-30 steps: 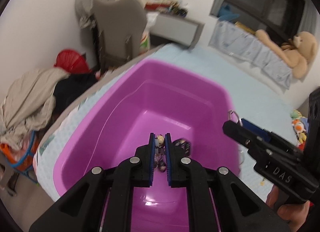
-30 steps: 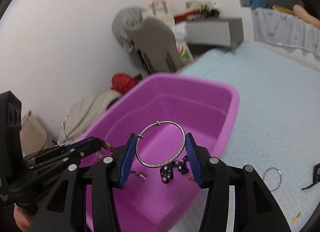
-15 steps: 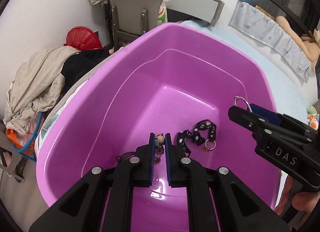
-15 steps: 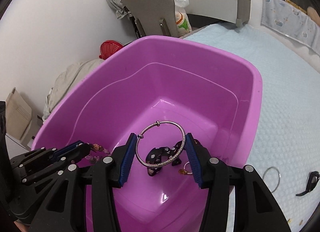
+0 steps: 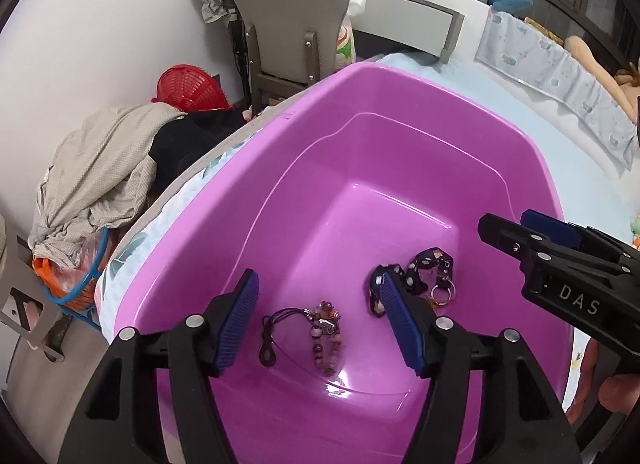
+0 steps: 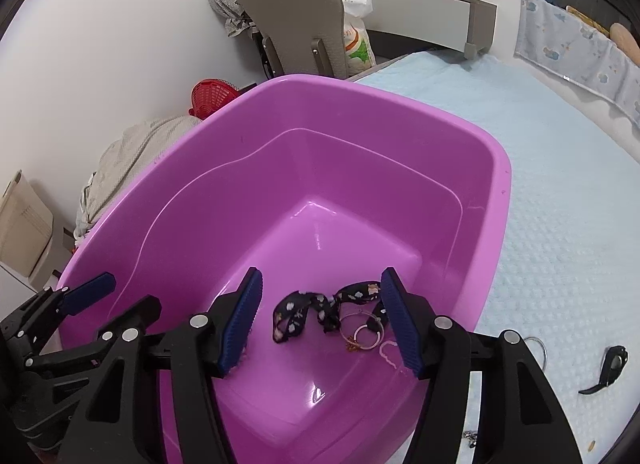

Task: Organize jewelry
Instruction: 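Open both tools to drop the bangle and bracelet into the tub, then move both tools back over the remaining jewelry on the quilt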

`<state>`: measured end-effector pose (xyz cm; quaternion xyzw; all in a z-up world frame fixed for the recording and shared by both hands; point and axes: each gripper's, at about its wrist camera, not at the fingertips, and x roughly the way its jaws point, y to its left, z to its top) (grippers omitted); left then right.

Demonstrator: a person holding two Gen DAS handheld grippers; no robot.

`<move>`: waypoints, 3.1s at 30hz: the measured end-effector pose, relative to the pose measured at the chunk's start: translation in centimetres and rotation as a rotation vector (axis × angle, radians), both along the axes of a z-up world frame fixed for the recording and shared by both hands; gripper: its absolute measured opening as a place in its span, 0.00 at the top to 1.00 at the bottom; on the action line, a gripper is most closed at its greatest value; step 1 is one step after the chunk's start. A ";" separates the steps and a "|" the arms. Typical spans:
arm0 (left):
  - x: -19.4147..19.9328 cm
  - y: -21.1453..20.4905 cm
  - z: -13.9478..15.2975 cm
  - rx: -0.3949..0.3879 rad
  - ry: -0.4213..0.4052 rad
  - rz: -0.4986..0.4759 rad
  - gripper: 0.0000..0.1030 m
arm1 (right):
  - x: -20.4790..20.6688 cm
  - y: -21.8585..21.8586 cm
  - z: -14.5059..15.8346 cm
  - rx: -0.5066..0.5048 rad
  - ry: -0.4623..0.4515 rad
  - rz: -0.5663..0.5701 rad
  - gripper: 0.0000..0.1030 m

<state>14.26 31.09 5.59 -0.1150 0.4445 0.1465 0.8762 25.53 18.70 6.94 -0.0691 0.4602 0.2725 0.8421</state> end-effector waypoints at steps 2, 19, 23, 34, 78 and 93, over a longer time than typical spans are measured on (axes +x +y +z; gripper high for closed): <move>-0.2 0.0 0.0 -0.001 0.004 0.004 0.39 | -0.1 -0.1 0.1 0.005 0.002 -0.001 0.43; -2.7 -1.2 1.4 0.002 -0.017 0.016 0.38 | -2.6 -1.7 2.0 0.051 -0.023 -0.012 0.43; -3.5 -1.6 2.0 0.004 -0.028 0.015 0.38 | -3.7 -2.5 2.8 0.067 -0.031 -0.015 0.43; -6.6 -3.6 3.8 0.001 -0.076 -0.001 0.34 | -8.9 -7.4 3.7 0.129 -0.064 -0.067 0.43; -7.2 -31.2 -9.0 -0.054 -0.068 -0.358 0.21 | -21.7 -39.4 -10.5 0.056 -0.053 -0.479 0.38; -2.7 -35.1 -14.0 -0.021 0.009 -0.387 0.21 | -14.4 -40.5 -14.9 0.048 -0.020 -0.448 0.38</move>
